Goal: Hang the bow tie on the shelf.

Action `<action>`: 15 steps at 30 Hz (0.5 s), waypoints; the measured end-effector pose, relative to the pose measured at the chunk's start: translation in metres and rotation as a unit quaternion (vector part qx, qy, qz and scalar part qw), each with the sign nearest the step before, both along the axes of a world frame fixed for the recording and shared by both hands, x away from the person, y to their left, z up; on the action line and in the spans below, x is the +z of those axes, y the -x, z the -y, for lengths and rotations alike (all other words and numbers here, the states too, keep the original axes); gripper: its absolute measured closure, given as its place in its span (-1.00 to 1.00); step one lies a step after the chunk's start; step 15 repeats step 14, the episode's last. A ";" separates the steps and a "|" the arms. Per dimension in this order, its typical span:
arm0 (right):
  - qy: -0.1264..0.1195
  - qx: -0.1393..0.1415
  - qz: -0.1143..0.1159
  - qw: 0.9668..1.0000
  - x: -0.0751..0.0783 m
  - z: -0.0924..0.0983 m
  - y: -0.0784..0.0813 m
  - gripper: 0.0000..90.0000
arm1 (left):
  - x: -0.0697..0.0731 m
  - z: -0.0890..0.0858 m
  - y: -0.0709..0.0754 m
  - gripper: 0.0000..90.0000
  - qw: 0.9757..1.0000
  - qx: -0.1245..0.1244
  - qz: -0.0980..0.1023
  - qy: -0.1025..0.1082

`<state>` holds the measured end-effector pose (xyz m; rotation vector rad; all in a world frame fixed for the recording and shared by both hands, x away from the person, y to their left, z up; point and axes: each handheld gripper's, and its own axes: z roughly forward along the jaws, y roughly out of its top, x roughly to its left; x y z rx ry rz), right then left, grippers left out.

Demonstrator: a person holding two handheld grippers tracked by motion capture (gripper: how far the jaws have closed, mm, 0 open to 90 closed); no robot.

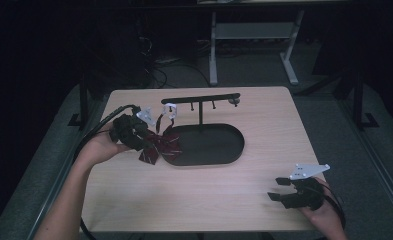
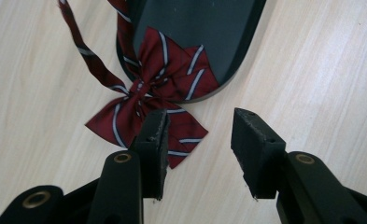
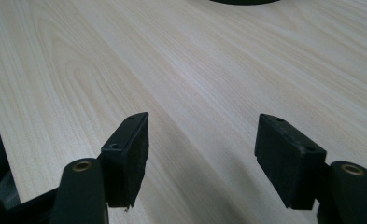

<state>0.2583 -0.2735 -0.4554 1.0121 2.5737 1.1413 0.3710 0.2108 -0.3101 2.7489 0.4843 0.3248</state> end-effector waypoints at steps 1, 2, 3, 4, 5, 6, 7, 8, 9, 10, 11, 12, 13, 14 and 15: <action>0.000 -0.001 -0.001 1.000 0.000 0.000 0.000 -0.23 | -0.001 0.000 0.001 0.25 1.000 0.000 0.000 0.000; 0.000 -0.001 -0.001 1.000 0.000 0.000 0.000 -0.23 | -0.002 -0.001 0.002 0.24 1.000 0.000 0.000 0.001; 0.000 -0.001 -0.001 1.000 0.000 0.000 0.000 -0.23 | -0.004 -0.002 0.004 0.23 1.000 0.003 0.000 0.003; -0.001 -0.001 -0.001 1.000 0.000 0.000 0.000 -0.23 | -0.005 -0.003 0.005 0.22 1.000 0.004 0.000 0.006; -0.001 -0.001 -0.001 1.000 0.000 0.000 0.000 -0.23 | -0.006 -0.003 0.007 0.21 1.000 0.005 0.000 0.008; -0.001 -0.001 -0.001 1.000 0.000 0.000 0.000 -0.23 | -0.008 -0.004 0.009 0.19 1.000 0.007 0.002 0.011; -0.001 -0.001 -0.001 1.000 0.000 0.000 0.000 -0.23 | -0.010 -0.005 0.011 0.17 1.000 0.008 0.002 0.013; -0.001 -0.001 -0.001 1.000 0.000 0.000 0.000 -0.23 | -0.011 -0.005 0.013 0.16 1.000 0.009 0.003 0.017; -0.001 -0.001 -0.001 1.000 0.000 0.000 0.000 -0.23 | -0.013 -0.006 0.015 0.14 1.000 0.009 0.002 0.020; -0.001 -0.001 -0.001 1.000 0.000 0.000 0.000 -0.23 | -0.015 -0.007 0.018 0.12 1.000 0.010 0.002 0.023; -0.003 -0.001 -0.001 1.000 0.000 0.000 0.000 -0.23 | -0.017 -0.008 0.019 0.10 1.000 0.011 0.001 0.025; -0.005 -0.001 -0.002 1.000 0.000 0.000 0.000 -0.23 | -0.019 -0.009 0.021 0.09 1.000 0.011 -0.001 0.023; -0.007 -0.001 -0.003 1.000 0.000 0.000 0.001 -0.23 | -0.021 -0.011 0.023 0.08 1.000 0.012 -0.001 0.025; -0.007 0.000 -0.001 1.000 0.000 0.000 0.000 -0.23 | -0.024 -0.012 0.024 0.08 1.000 0.013 -0.001 0.025; -0.007 0.000 -0.001 1.000 0.000 0.000 0.000 -0.23 | -0.024 -0.012 0.024 0.08 1.000 0.013 -0.001 0.025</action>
